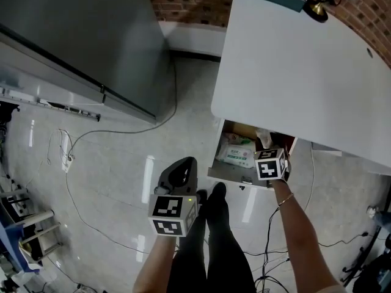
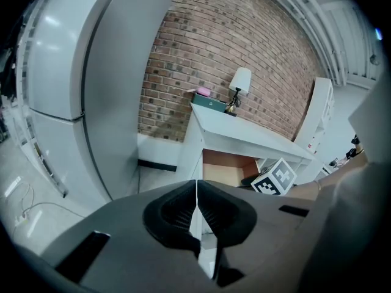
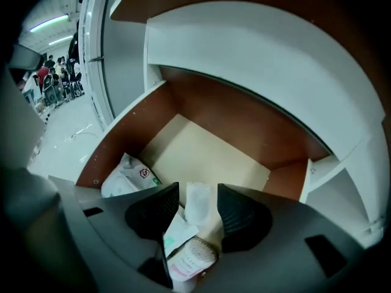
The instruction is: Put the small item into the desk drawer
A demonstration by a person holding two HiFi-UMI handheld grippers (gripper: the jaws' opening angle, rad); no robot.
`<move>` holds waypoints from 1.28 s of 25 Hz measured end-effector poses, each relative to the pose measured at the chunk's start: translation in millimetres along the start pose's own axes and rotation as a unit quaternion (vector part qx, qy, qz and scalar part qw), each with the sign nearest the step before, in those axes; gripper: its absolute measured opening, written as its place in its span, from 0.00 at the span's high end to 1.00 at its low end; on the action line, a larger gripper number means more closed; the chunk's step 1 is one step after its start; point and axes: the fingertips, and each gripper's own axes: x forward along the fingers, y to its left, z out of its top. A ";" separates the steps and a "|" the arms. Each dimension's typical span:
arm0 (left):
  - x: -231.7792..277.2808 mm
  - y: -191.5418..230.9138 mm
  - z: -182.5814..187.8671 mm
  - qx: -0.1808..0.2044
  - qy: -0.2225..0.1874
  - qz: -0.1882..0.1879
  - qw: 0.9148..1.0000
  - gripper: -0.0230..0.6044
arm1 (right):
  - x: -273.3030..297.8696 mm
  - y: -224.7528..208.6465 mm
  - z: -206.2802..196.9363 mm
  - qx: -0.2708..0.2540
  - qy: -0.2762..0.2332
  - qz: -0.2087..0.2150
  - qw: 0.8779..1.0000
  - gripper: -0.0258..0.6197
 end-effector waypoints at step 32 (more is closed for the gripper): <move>-122.5 -109.2 87.2 0.119 -0.050 -0.110 0.986 0.92 | -393.0 29.2 54.7 0.231 -0.273 0.018 0.934 0.87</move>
